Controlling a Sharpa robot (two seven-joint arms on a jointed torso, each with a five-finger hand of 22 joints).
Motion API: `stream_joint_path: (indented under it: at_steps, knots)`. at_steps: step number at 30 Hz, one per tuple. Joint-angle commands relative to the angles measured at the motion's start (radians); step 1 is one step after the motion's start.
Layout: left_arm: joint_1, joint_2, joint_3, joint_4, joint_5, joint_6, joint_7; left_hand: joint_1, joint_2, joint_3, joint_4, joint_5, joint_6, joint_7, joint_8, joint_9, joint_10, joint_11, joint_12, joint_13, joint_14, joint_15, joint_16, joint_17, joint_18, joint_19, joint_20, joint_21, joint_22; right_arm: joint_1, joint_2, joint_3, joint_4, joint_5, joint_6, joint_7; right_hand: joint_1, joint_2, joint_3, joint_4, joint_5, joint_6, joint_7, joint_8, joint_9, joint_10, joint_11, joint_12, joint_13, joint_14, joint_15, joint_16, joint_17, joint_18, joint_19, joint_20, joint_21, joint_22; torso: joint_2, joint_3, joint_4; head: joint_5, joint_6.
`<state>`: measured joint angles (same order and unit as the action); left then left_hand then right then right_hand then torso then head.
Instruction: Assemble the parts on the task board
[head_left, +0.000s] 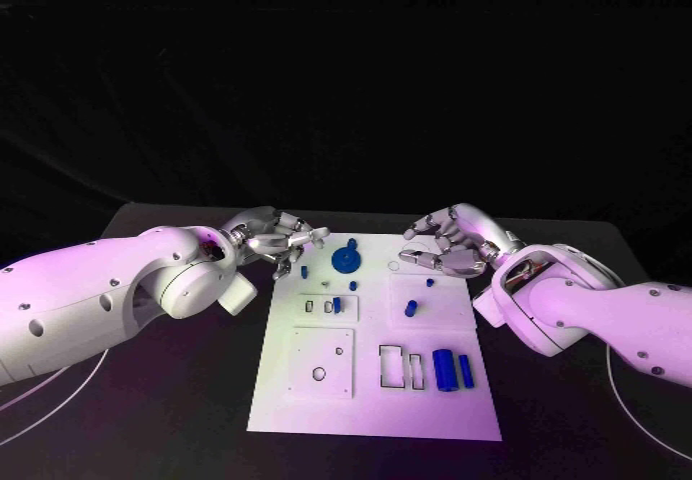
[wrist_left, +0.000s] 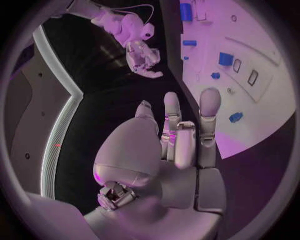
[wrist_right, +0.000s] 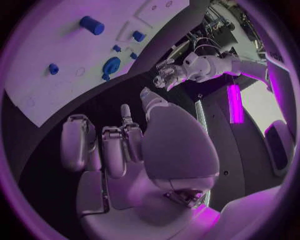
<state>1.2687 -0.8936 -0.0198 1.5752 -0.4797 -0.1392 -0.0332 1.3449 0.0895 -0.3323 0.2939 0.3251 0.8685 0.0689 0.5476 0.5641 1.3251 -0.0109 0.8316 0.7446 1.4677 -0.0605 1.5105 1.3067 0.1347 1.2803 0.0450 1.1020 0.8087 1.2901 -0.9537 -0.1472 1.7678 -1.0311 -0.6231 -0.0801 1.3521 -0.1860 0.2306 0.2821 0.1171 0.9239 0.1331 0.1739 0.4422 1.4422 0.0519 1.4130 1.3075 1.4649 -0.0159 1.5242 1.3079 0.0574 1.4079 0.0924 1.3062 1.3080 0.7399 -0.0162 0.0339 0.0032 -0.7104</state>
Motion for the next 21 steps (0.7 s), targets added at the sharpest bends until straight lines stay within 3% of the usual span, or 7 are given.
stream_joint_path:
  at_steps: [1, 4, 8, 13, 17, 19, 21]
  knots:
    - [0.017, 0.024, 0.0, -0.012, -0.225, 0.158, -0.251, 0.011, 0.01, -0.034, -0.001, 0.002, -0.009, -0.012, 0.034, 0.051, 0.049, -0.011, 0.21, 0.213, 0.093, -0.013, 0.032, 0.224, -0.02, 0.021, -0.01, 0.104, 0.136, 0.006, -0.01, 0.0, -0.023, 0.243, 0.033, 0.157, 0.004, 0.006, 0.016, -0.004, 0.006, -0.013, -0.001, 0.006, 0.003, -0.055, -0.001, -0.072, 0.038, 0.055, -0.002, -0.034, 0.076, 0.034, -0.053, -0.001, -0.095, 0.062, -0.015, 0.0057, -0.001, 0.003, -0.005]
    - [0.033, 0.051, 0.0, -0.024, -0.28, 0.198, -0.342, 0.02, 0.035, -0.069, -0.001, -0.009, -0.009, -0.024, 0.082, 0.107, 0.09, -0.019, 0.354, 0.364, 0.103, -0.023, 0.06, 0.264, -0.044, 0.068, -0.015, 0.209, 0.293, 0.01, -0.015, -0.001, -0.045, 0.277, 0.026, 0.18, 0.009, 0.001, 0.036, -0.007, 0.04, -0.016, -0.002, 0.009, 0.006, -0.119, -0.003, -0.163, -0.051, 0.033, -0.005, -0.083, -0.001, 0.056, -0.114, -0.003, -0.211, -0.004, -0.018, 0.007, 0.0001, 0.005, -0.008]
    - [0.052, 0.091, -0.006, -0.045, -0.32, 0.265, -0.441, 0.01, 0.07, -0.108, -0.002, -0.051, -0.038, -0.021, 0.095, 0.147, 0.088, -0.018, 0.378, 0.392, 0.103, -0.023, 0.06, 0.264, -0.05, 0.071, -0.016, 0.242, 0.341, 0.015, -0.014, -0.001, -0.076, 0.294, 0.014, 0.189, 0.009, -0.002, 0.046, -0.008, 0.058, -0.017, -0.002, 0.01, 0.006, -0.12, -0.003, -0.169, -0.059, 0.034, -0.006, -0.087, -0.003, 0.057, -0.113, -0.004, -0.219, -0.01, -0.022, 0.0093, 0.0, 0.007, -0.009]
    - [0.072, 0.137, -0.019, -0.068, -0.336, 0.312, -0.52, 0.013, 0.102, -0.129, -0.002, -0.072, -0.076, -0.01, 0.079, 0.16, 0.018, -0.008, 0.258, 0.266, 0.08, -0.016, -0.004, 0.173, -0.056, 0.082, -0.01, 0.262, 0.378, 0.018, -0.008, -0.001, -0.096, 0.291, 0.006, 0.18, 0.007, -0.003, 0.049, -0.008, 0.062, -0.018, -0.002, 0.01, 0.007, -0.119, -0.003, -0.169, -0.06, 0.035, -0.006, -0.088, -0.003, 0.057, -0.112, -0.005, -0.222, -0.012, -0.023, 0.0112, -0.0005, 0.013, -0.011]
    - [0.082, 0.168, -0.028, -0.087, -0.339, 0.34, -0.563, 0.026, 0.121, -0.129, -0.003, -0.073, -0.113, 0.004, 0.063, 0.164, -0.094, 0.005, 0.088, 0.097, 0.06, -0.008, -0.062, 0.106, -0.055, 0.095, -0.003, 0.264, 0.382, 0.019, -0.005, -0.001, -0.104, 0.275, 0.001, 0.164, 0.015, -0.004, 0.063, -0.014, 0.073, -0.021, -0.002, 0.009, 0.006, -0.116, -0.004, -0.169, -0.063, 0.035, -0.007, -0.093, -0.007, 0.056, -0.109, -0.006, -0.225, -0.014, -0.023, 0.0113, 0.0003, 0.015, -0.017]
    - [0.085, 0.181, -0.032, -0.095, -0.34, 0.352, -0.579, 0.027, 0.134, -0.127, -0.002, -0.076, -0.119, 0.006, 0.062, 0.165, -0.102, 0.007, 0.08, 0.09, 0.066, -0.007, -0.049, 0.123, -0.059, 0.109, -0.001, 0.275, 0.402, 0.02, -0.004, -0.001, -0.106, 0.268, -0.001, 0.156, 0.015, -0.004, 0.063, -0.014, 0.073, -0.021, -0.002, 0.009, 0.006, -0.116, -0.004, -0.169, -0.063, 0.035, -0.007, -0.093, -0.007, 0.056, -0.109, -0.006, -0.225, -0.014, -0.023, 0.0109, 0.0004, 0.015, -0.017]
    - [0.088, 0.191, -0.035, -0.101, -0.34, 0.363, -0.592, 0.035, 0.147, -0.126, -0.003, -0.074, -0.121, 0.006, 0.064, 0.166, -0.079, 0.007, 0.124, 0.135, 0.079, -0.006, -0.015, 0.165, -0.068, 0.135, -0.001, 0.301, 0.447, 0.02, -0.004, -0.001, -0.108, 0.261, -0.001, 0.146, 0.017, -0.005, 0.068, -0.016, 0.076, -0.022, -0.001, 0.009, 0.006, -0.111, -0.004, -0.164, -0.059, 0.036, -0.007, -0.093, -0.005, 0.055, -0.106, -0.006, -0.222, -0.013, -0.022, 0.0109, -0.0004, 0.015, -0.016]
